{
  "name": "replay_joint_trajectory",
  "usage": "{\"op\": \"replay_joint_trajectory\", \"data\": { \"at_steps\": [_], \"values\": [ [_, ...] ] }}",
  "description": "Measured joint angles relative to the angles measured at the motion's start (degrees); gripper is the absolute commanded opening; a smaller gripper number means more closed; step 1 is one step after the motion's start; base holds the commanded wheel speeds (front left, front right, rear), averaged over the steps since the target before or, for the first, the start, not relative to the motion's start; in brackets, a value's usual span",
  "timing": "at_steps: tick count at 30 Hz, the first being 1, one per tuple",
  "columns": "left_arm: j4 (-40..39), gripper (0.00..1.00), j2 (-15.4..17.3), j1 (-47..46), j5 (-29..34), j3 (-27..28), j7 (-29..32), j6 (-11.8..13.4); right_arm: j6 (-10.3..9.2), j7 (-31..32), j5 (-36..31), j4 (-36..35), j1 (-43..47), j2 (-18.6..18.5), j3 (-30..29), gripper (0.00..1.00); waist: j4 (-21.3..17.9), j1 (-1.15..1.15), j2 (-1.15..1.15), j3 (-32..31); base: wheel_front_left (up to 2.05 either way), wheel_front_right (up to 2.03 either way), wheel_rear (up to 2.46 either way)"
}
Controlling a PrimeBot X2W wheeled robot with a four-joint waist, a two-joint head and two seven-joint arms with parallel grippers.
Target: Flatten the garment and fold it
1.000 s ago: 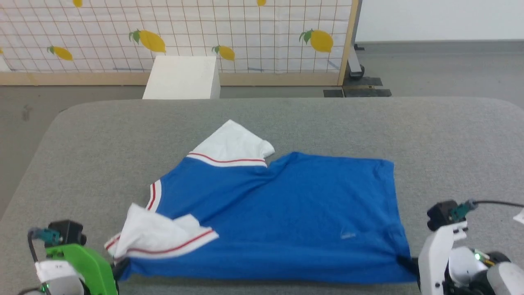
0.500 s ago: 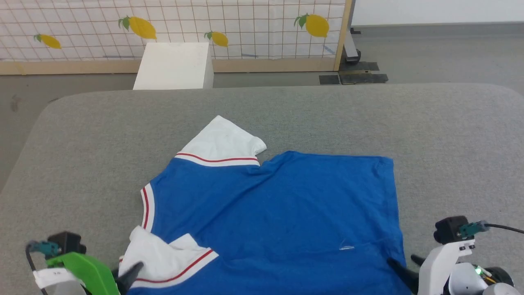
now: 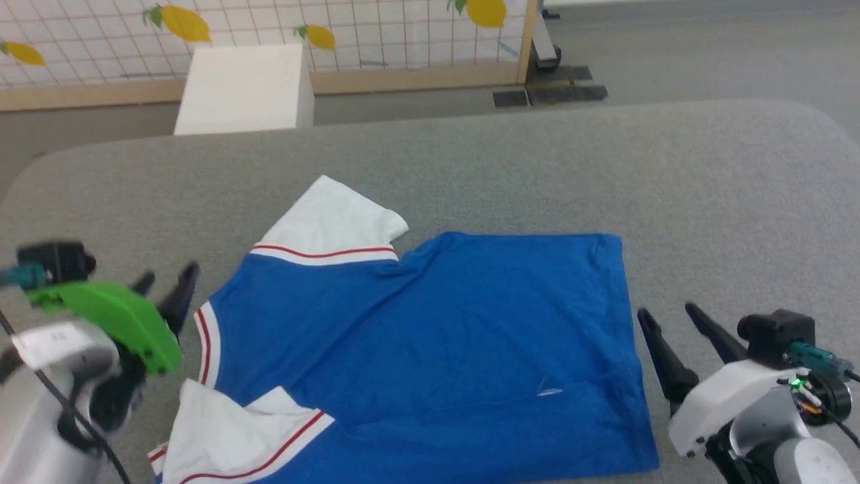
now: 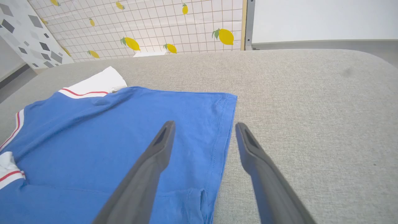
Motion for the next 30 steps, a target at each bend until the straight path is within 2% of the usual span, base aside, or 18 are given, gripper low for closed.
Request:
{"op": "replay_joint_trajectory", "data": {
  "at_steps": [5,10,18,25,30],
  "values": [
    [2.91,1.0,0.44,-9.22,0.91,0.65,1.09,-0.83,0.0,-2.59,-2.01,-4.48,-3.61,2.23,-0.52,1.0,-1.5,0.0,0.0,3.73,0.0,0.0,0.0],
    [5.45,1.0,2.79,-20.83,2.74,0.23,4.89,-2.12,0.0,-4.7,-2.99,-9.11,-7.54,3.94,-1.4,1.0,-3.58,0.0,0.0,8.25,0.0,0.0,0.0],
    [12.73,1.0,4.7,-35.57,4.22,-3.79,17.66,-7.4,0.0,-6.04,-3.14,-11.46,-10.13,5.47,-1.56,1.0,-7.84,0.01,0.0,15.13,0.0,0.0,0.0],
    [18.34,1.0,4.79,-41.44,1.88,-6.31,29.39,-8.91,0.0,-6.79,-3.14,-11.58,-11.95,6.06,-0.41,1.0,-12.18,0.01,0.0,20.01,0.0,0.0,0.0],
    [20.79,1.0,5.05,-42.59,1.91,-8.25,33.85,-9.04,0.0,-7.46,-3.07,-11.58,-12.06,6.28,1.19,1.0,-14.7,0.01,0.0,22.97,0.0,0.0,0.0]
  ]
}}
